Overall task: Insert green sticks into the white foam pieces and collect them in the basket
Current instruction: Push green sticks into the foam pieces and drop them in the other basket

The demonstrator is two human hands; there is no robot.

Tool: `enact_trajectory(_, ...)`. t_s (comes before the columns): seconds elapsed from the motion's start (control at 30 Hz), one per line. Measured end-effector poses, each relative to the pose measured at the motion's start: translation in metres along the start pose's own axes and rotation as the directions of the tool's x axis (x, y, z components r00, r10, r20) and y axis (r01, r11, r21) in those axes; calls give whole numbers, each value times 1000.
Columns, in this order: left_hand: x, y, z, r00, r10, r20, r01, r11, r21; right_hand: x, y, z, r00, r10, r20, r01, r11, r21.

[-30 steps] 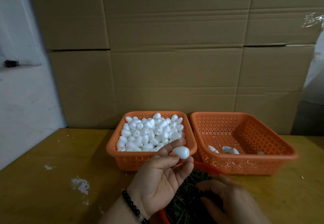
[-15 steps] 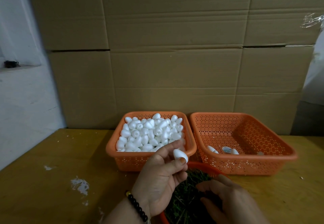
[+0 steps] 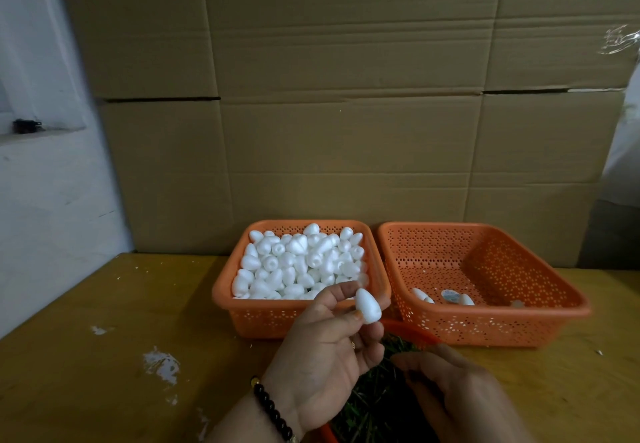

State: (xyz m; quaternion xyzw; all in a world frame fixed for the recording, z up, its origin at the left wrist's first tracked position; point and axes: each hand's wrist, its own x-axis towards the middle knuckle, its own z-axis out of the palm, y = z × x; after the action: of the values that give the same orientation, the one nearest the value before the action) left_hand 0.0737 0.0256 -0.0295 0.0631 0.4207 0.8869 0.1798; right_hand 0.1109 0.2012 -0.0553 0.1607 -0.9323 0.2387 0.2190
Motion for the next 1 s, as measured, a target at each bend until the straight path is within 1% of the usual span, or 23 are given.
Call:
enact_trajectory(0.13, 0, 3, 1, 997, -63, 32, 67, 990, -121, 0, -1, 1, 998, -21, -52, 22, 1000, 17)
enact_trajectory(0.23, 1, 4, 2, 998, -66, 13, 67, 983, -171, 0, 0, 1, 997, -39, -63, 41, 999, 20)
enact_trajectory(0.47, 1, 1, 0, 999, -40, -11, 38, 995, -94, 0, -3, 0, 996, -30, -84, 35, 997, 65)
enact_trajectory(0.57, 1, 1, -1, 999, -46, 10, 46, 999, -6, 0, -2, 1, 995, -34, -97, 41, 996, 73)
enact_trajectory(0.67, 2, 0, -3, 999, -37, 1, 37, 998, 58, 0, -1, 4, 992, -19, -128, 28, 997, 73)
enact_trajectory(0.8, 2, 2, -2, 999, -47, 18, 47, 999, -9, 1, -1, 8, 980, -24, -197, 36, 998, 57)
enact_trajectory(0.9, 1, 2, 0, 998, -57, 33, 59, 995, -83, 1, 0, 9, 976, -44, -214, 58, 997, 57)
enact_trajectory(1.0, 0, 2, 2, 998, -61, 36, 65, 991, -115, 1, 0, 8, 977, -47, -206, 64, 995, 77)
